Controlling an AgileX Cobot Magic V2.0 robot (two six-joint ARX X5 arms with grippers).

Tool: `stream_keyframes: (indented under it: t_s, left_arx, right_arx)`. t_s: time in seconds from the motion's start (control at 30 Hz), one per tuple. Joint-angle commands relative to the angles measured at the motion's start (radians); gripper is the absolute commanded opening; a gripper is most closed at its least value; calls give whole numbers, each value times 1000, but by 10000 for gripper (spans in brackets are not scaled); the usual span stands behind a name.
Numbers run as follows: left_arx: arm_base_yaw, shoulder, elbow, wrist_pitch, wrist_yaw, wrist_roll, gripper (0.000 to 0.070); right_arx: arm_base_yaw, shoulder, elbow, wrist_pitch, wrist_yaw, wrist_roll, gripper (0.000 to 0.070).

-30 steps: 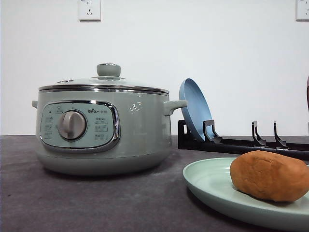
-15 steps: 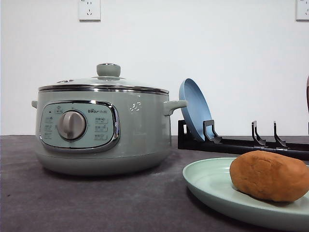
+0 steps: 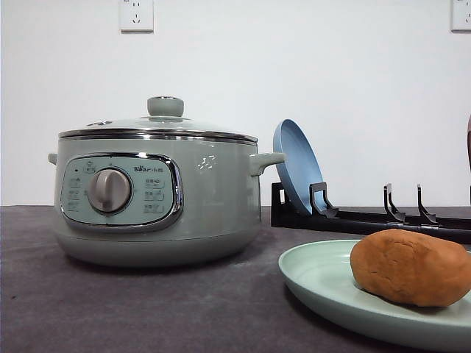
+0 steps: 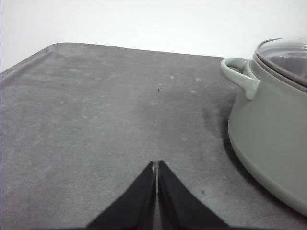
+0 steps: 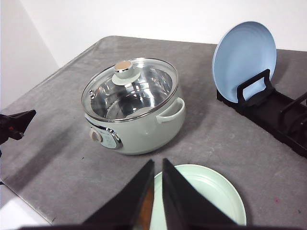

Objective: Transfer potato from steamer to green plate

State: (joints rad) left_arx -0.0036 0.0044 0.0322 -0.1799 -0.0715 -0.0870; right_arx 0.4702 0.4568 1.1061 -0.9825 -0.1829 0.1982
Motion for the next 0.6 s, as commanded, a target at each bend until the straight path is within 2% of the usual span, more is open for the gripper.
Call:
stream_keyframes:
  t_s: [0.0,0.43,0.57]
  left_arx:
    - [3,-2,-20,-8,7,-5,0]
    - [3,-2,-20,-8,7,-5,0]
    - [3,-1,-20,-8,7,-5,0]
  right_arx:
    - [4,5,16,11,1,-7,18]
    - [0,3,15,14,2,-7,18]
    - [-113,-2,-3,19,-1,-8,18]
